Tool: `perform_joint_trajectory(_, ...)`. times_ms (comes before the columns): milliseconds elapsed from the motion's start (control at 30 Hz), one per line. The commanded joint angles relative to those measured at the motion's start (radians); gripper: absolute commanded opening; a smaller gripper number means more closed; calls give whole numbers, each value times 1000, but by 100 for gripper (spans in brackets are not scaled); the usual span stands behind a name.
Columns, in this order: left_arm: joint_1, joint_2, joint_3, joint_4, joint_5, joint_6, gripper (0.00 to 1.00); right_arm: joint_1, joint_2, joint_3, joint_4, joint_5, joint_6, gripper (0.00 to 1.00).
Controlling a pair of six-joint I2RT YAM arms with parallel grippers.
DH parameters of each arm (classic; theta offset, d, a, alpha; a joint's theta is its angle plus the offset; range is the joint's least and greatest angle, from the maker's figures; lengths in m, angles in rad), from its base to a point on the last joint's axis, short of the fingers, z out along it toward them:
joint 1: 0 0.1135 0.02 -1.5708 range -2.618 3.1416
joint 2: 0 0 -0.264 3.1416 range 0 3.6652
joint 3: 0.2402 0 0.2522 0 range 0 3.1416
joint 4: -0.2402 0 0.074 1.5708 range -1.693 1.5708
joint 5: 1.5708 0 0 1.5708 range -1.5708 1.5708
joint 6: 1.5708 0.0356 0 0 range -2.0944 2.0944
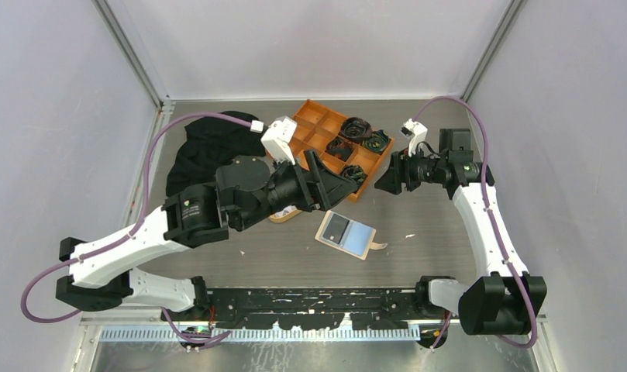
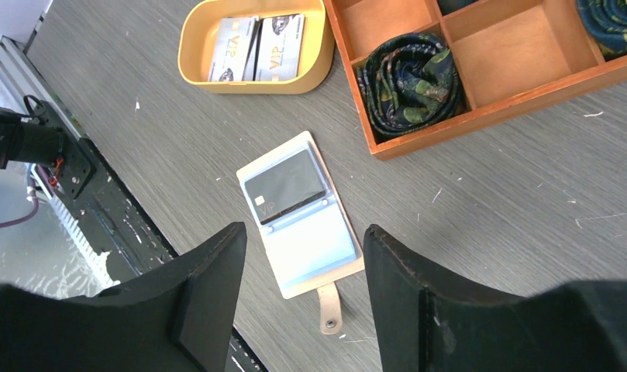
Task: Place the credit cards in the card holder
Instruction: Insert the credit card into the card holder, then pick up the credit card from the storage box.
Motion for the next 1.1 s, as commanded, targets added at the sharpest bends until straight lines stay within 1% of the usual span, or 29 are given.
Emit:
perform_joint_trajectory(0, -1, 6, 77, -60, -50, 21, 66, -3, 9, 71, 11, 18, 6, 62)
perform_joint_trajectory(67, 0, 13, 105, -73, -60, 43, 67, -3, 0, 62, 14, 27, 0, 62)
perform_joint_trajectory(300, 3, 51, 158, -103, -27, 107, 69, -12, -57, 40, 25, 43, -25, 63)
perform_joint_trajectory(333, 7, 53, 156, -112, -38, 135, 72, -12, -65, 43, 25, 53, -34, 63)
perform_joint_trajectory(400, 46, 25, 101, -105, -47, 195, 85, -12, -77, 51, 35, 85, -48, 64)
perform_joint_trajectory(433, 83, -7, 47, -66, 9, 264, 91, -12, -81, 55, 49, 104, -50, 68)
perform_joint_trajectory(467, 136, -48, -34, 2, 88, 347, 96, -12, -80, 59, 70, 127, -53, 76)
perform_joint_trajectory(500, 195, -87, -123, 76, 160, 394, 96, -12, -76, 60, 97, 151, -43, 93)
perform_joint_trajectory(533, 255, -115, -189, 105, 219, 420, 99, -13, -66, 57, 137, 171, -19, 99)
perform_joint_trajectory(567, 333, -129, -241, 117, 305, 437, 99, -13, -44, 61, 159, 175, -1, 99)
perform_joint_trajectory(600, 407, -139, -290, 140, 440, 456, 100, -12, -10, 83, 156, 153, 1, 100)
perform_joint_trajectory(633, 483, -144, -350, 181, 534, 452, 100, -12, 36, 121, 106, 91, -25, 99)
perform_joint_trajectory(700, 637, -143, -500, 295, 700, 378, 99, -5, 118, 205, 13, -22, -72, 100)
perform_joint_trajectory(767, 774, -132, -607, 392, 795, 302, 92, 13, 145, 223, 50, -55, -53, 99)
perform_joint_trajectory(833, 888, -135, -678, 433, 840, 280, 83, 75, 151, 220, 119, -25, -25, 99)
perform_joint_trajectory(867, 934, -144, -703, 429, 841, 291, 79, 103, 172, 232, 130, -21, -16, 100)
perform_joint_trajectory(933, 988, -165, -741, 388, 773, 325, 76, 172, 233, 284, 98, -1, -7, 100)
perform_joint_trajectory(1000, 1004, -174, -758, 333, 696, 369, 71, 258, 303, 345, 61, 38, -6, 99)
perform_joint_trajectory(1067, 1006, -165, -775, 295, 654, 395, 67, 358, 371, 395, 61, 74, 20, 95)
